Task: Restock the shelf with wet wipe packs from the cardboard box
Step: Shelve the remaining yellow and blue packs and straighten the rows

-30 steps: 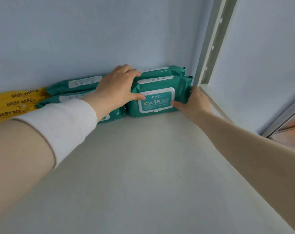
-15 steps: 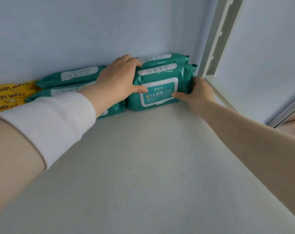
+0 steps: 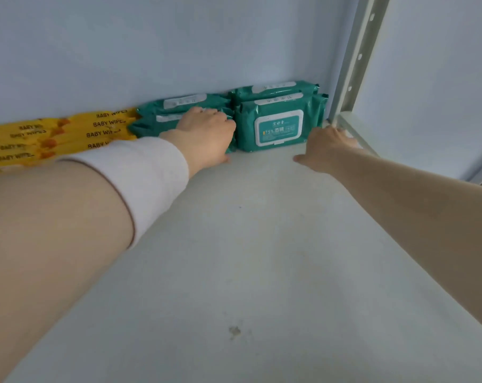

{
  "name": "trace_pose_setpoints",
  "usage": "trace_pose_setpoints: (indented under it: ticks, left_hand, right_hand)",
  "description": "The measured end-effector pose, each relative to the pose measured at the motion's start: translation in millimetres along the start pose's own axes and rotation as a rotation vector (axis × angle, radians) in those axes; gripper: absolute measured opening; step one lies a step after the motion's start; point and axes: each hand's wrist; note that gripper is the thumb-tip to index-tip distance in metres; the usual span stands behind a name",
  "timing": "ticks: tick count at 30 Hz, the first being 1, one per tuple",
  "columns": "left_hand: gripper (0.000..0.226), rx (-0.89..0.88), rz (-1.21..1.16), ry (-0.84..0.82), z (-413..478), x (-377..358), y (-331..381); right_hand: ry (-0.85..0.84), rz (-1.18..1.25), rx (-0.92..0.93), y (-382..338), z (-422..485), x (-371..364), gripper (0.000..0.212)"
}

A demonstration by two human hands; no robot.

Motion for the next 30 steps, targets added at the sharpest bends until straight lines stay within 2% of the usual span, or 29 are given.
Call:
trace_pose_setpoints:
  ticks: [3,6,11,16,20,25,30]
  left_hand:
    - [0.049,0.040,-0.045,-0.145,-43,7,5]
    - [0.057,0.046,-0.057,-0.266,-83,11,6]
    - [0.056,-0.007,-0.169,-0.234,-171,-3,-1]
    - [0.057,0.049,-0.230,-0.351,-262,-28,-19]
    - [0.060,0.073,-0.231,-0.414,-308,-28,-13]
    - [0.060,0.012,-0.207,-0.321,-330,5,29]
    - [0.060,-0.108,-0.208,-0.285,-317,41,121]
  right_hand:
    - [-0.066,-0.136,0.112,-1,-42,12,0.040]
    - [-0.126,-0.216,0.155,-9,-85,21,0.058]
    - [-0.216,-0.237,0.173,-41,-162,19,0.067]
    - [-0.226,-0.251,0.269,-90,-236,0,0.063]
    - [-0.241,-0.289,0.296,-98,-284,-8,0.062]
    - [-0.199,-0.269,0.269,-60,-326,0,0.062]
    - [-0.186,-0.173,0.177,50,-372,-8,0.059]
Point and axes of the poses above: each hand's wrist, its own z-axis towards the middle knuckle, its own x-axis out of the back of the hand, y = z × x, and after that the axes turned 15 degrees about -x, right-handed
